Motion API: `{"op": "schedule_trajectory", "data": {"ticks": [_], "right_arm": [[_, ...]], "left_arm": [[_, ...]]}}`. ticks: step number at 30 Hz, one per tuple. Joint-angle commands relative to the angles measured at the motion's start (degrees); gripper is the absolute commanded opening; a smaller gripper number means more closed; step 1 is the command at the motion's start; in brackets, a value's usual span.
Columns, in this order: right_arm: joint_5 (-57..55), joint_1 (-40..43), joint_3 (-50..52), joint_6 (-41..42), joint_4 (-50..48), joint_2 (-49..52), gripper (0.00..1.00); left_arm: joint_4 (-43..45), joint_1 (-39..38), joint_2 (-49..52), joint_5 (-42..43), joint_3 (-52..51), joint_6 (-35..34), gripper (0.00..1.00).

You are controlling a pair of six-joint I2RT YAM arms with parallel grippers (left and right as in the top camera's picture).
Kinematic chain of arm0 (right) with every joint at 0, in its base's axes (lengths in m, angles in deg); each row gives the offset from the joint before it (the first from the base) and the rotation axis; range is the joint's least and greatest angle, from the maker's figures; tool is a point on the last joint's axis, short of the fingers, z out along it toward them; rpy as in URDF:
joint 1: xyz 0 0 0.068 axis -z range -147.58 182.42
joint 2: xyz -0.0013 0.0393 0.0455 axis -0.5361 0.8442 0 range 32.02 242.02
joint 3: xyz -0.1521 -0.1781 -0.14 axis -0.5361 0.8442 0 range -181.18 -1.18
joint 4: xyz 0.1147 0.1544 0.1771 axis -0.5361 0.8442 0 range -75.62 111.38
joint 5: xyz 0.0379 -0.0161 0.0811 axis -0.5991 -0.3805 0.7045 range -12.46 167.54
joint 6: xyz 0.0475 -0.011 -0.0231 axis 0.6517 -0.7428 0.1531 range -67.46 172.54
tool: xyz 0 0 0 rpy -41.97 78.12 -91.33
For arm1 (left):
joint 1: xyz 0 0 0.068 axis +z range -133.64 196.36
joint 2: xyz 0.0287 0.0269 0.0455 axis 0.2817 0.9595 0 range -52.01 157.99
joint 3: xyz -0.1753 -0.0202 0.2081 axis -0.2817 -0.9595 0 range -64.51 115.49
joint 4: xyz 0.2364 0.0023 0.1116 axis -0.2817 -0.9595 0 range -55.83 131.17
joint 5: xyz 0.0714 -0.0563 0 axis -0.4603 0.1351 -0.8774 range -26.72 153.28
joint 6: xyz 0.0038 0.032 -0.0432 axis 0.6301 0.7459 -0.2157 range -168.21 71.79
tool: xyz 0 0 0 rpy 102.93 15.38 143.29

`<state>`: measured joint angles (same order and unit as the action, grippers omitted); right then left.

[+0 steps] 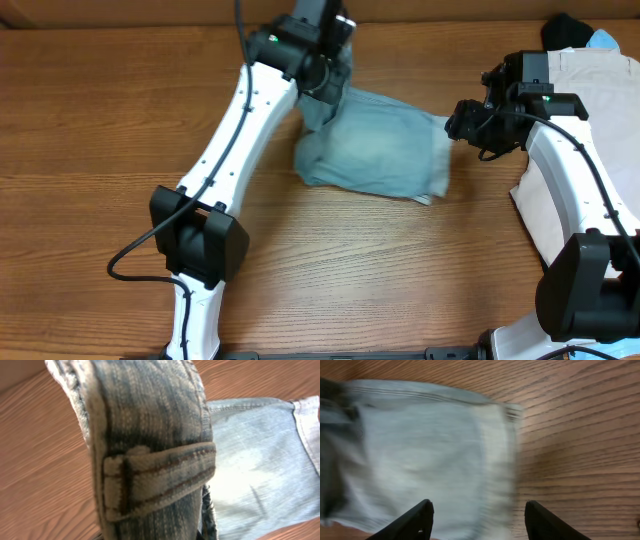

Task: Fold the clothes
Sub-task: 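Grasp the left end of the folded shorts with the left gripper and lift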

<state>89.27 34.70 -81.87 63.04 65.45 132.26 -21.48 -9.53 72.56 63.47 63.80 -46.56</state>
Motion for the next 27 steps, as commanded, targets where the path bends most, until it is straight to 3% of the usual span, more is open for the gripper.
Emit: {"op": "schedule_trajectory", "data": {"ticks": [1, 5, 6, 7, 8, 10, 18, 27], "right_arm": [[-0.07, 0.44, -0.79, 0.22, -0.24, -0.59, 0.62], [-0.07, 0.48, -0.79, 0.22, 0.04, -0.57, 0.6], [-0.04, 0.48, -0.76, 0.37, 0.04, -0.57, 0.53], [-0.04, 0.46, -0.7, 1.79, -0.11, -0.31, 0.32], [-0.04, 0.46, -0.66, 1.99, -0.24, -0.04, 0.2], [0.0, 0.07, -0.63, 3.34, -0.28, 1.66, 0.04], [7.3, -2.8, -0.31, 4.33, -5.16, 7.58, 0.04], [9.35, -9.66, -0.31, 6.29, -11.5, 13.97, 0.04]], "left_arm": [[2.97, -3.93, 1.09, 0.72, 1.53, -1.46, 0.04], [4.31, -5.62, 2.64, -6.21, 1.55, -3.85, 0.04], [3.96, -5.16, 2.54, -8.37, 1.64, -4.22, 0.04], [2.84, -4.15, 2.03, -10.99, 2.19, -4.26, 0.04], [1.73, -3.37, 1.77, -11.78, 2.89, -4.33, 0.04], [-2.47, -0.9, 1.11, -12.22, 5.95, -5.16, 0.04], [-18.25, 6.93, 1.03, -17.64, 17.73, -2.67, 0.04], [-19.34, 7.87, 1.03, -18.97, 17.88, -1.44, 0.04]]}}
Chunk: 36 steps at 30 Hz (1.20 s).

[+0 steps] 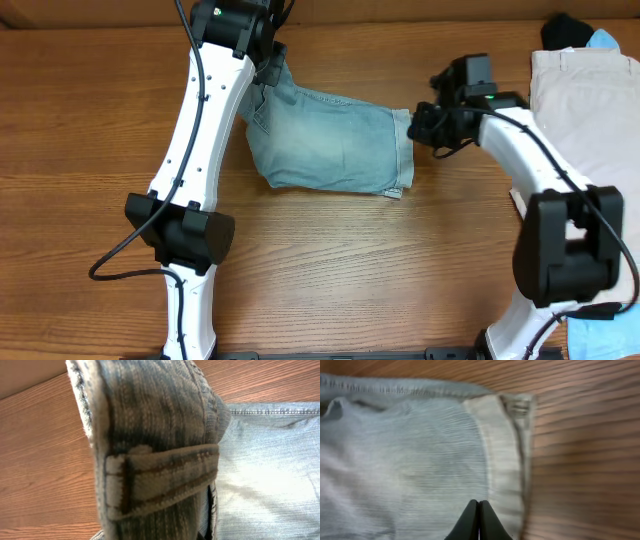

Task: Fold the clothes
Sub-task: 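Grasp the left end of the folded shorts with the left gripper and lift, then fold the left end over toward the right gripper with the left gripper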

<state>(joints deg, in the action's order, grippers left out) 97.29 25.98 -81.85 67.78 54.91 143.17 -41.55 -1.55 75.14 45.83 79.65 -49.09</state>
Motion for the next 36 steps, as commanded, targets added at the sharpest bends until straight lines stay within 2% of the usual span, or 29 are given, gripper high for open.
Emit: {"op": "schedule_trajectory", "data": {"ticks": [1, 6, 8, 14, 19, 21, 23, 24, 25, 26, 27, 31, 33, 34, 36], "right_arm": [[1.4, -1.03, -0.33, 1.88, -1.29, 4.59, 0.04], [1.33, -0.94, -0.33, 1.99, -1.62, 9.35, 0.04], [1.33, -0.94, -0.33, 2.05, -2.12, 10.19, 0.04], [0.48, -0.9, -0.33, 3.04, -2.93, 10.38, 0.04], [0.52, -0.9, -0.33, 3.06, -3.02, 10.38, 0.04], [1.09, -0.74, -0.48, 3.1, -3.02, 10.36, 0.04], [3.23, -0.04, -1.05, 3.06, -2.91, 10.12, 0.04], [4.79, 0.61, -1.53, 3.04, -2.75, 9.68, 0.04], [6.51, 1.64, -2.36, 3.04, -2.27, 8.83, 0.04], [8.09, 3.04, -3.43, 3.04, -1.38, 7.39, 0.04], [8.59, 3.67, -3.89, 3.04, -0.96, 6.71, 0.05], [9.46, 9.18, -5.51, 2.89, 3.08, -0.13, 0.3], [9.44, 9.94, -5.51, 1.79, 4.61, -0.81, 0.37], [9.4, 9.94, -5.51, 1.09, 5.07, -0.81, 0.41], [7.74, 10.19, -5.55, 0.96, 5.73, -1.05, 0.45]], "left_arm": [[0.79, -0.11, -1.55, -1.36, 2.03, 1.11, 0.04], [1.33, -0.13, -1.55, 0.76, 2.01, 1.09, 0.04], [2.16, -0.52, -1.46, 8.13, 1.75, 1.05, 0.04], [9.18, -5.49, 0.57, 21.4, -2.86, 0.37, 0.04], [12.66, -11.17, 5.09, 23.28, -3.43, -3.48, 0.05], [13.18, -12.85, 7.21, 23.28, -3.43, -4.02, 0.13], [13.66, -13.84, 8.76, 23.3, -3.43, -4.52, 0.33], [13.94, -14.19, 9.51, 23.3, -3.43, -4.57, 0.52], [14.23, -14.38, 10.27, 22.97, -3.43, -5.57, 0.79], [14.27, -14.36, 10.43, 22.86, -3.43, -5.97, 0.98], [14.32, -14.16, 10.43, 22.8, -3.43, -6.43, 1.0], [13.68, -11.56, 9.33, 22.84, -1.36, -7.1, 1.0], [12.22, -10.56, 8.85, 22.88, 0.98, -6.75, 1.0], [11.65, -10.45, 8.79, 23.19, 1.77, -5.57, 1.0], [9.46, -10.62, 8.79, 27.82, 2.69, 4.26, 1.0]]}}
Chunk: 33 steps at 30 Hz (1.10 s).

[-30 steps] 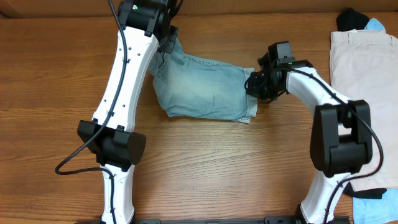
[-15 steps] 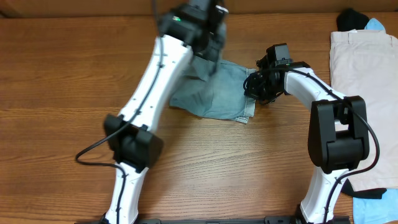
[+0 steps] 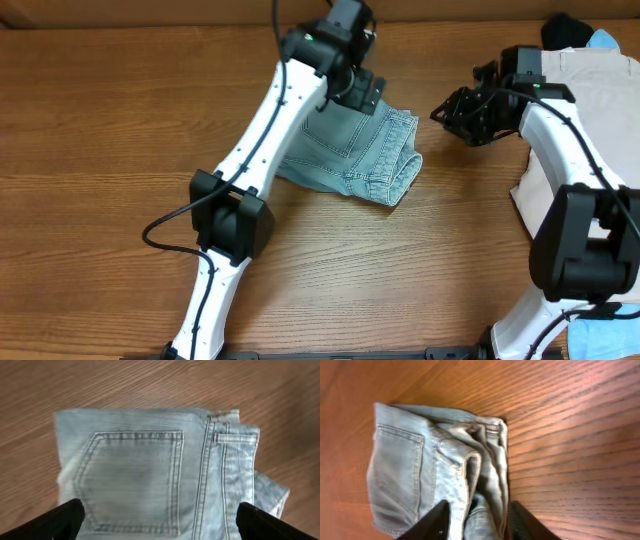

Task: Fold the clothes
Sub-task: 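Fold the left end over toward the right gripper with the left gripper, then carry the folded shorts left with the left gripper to the table's left edge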

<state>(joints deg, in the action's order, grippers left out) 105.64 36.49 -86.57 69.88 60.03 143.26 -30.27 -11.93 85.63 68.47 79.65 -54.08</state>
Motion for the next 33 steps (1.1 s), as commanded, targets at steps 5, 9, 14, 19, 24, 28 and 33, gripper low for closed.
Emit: {"op": "schedule_trajectory", "data": {"ticks": [5, 9, 14, 19, 24, 28, 33], "right_arm": [[-0.57, 5.51, -2.05, -1.25, 1.49, -2.43, 0.56], [-0.17, 11.06, -2.47, -2.8, 4.07, -2.49, 0.57], [-0.24, 14.12, -2.47, -5.64, 7.45, -2.49, 0.57], [-0.39, 14.03, -2.47, -5.6, 7.43, -2.49, 0.57], [-0.39, 14.03, -2.45, -5.55, 8.57, -2.49, 0.57], [-1.05, 14.03, -2.45, -5.6, 9.38, -2.49, 0.58], [-1.05, 13.99, -2.45, -5.57, 9.81, -2.49, 0.58]], "left_arm": [[-10.6, -4.42, -0.39, 8.74, 2.01, 34.77, 1.0], [-11.28, -7.45, 1.68, 6.36, -0.2, 39.26, 1.0], [-9.46, -9.68, 6.12, 4.98, -3.76, 43.45, 1.0], [-6.32, -9.77, 14.53, 4.74, -4.28, 44.7, 1.0], [-1.73, -7.85, 21.07, -0.96, -4.28, 40.63, 1.0], [2.21, -2.6, 23.74, -6.91, -4.28, 29.33, 1.0], [2.93, 9.86, 23.96, -6.93, -4.28, 17.38, 1.0]]}}
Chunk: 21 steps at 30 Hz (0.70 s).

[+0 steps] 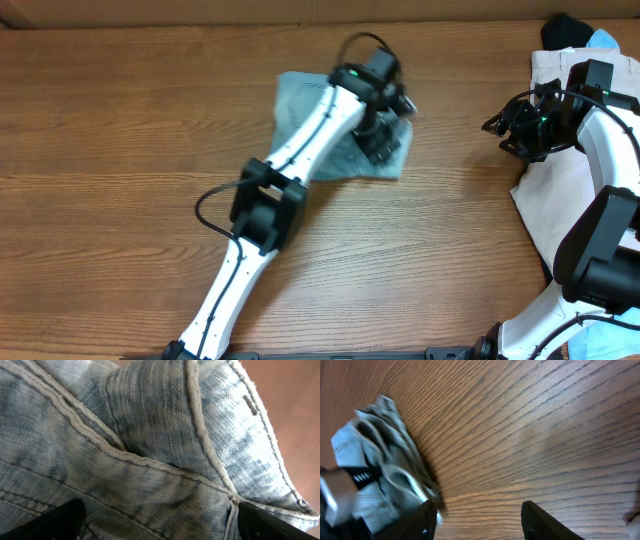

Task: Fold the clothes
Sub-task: 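Carry the folded shorts left with the left gripper to the table's left edge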

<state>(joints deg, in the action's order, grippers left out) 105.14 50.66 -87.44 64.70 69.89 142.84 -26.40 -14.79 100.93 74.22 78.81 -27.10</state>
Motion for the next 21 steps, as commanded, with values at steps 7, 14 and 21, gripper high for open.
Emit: {"op": "schedule_trajectory", "data": {"ticks": [7, 14, 21], "right_arm": [[-0.52, -0.28, -1.57, -0.2, 0.0, -2.08, 0.58], [-0.55, -1.38, -1.57, -0.2, 0.09, -2.08, 0.58], [-0.76, -3.61, -1.57, -0.2, -0.98, -2.08, 0.59]], "left_arm": [[1.62, 30.42, 8.66, -12.31, -3.45, -11.19, 1.0], [9.2, 45.86, 8.66, -11.3, -3.45, -24.02, 1.0], [19.28, 56.92, 8.66, -7.28, -3.45, -37.05, 1.0]]}}
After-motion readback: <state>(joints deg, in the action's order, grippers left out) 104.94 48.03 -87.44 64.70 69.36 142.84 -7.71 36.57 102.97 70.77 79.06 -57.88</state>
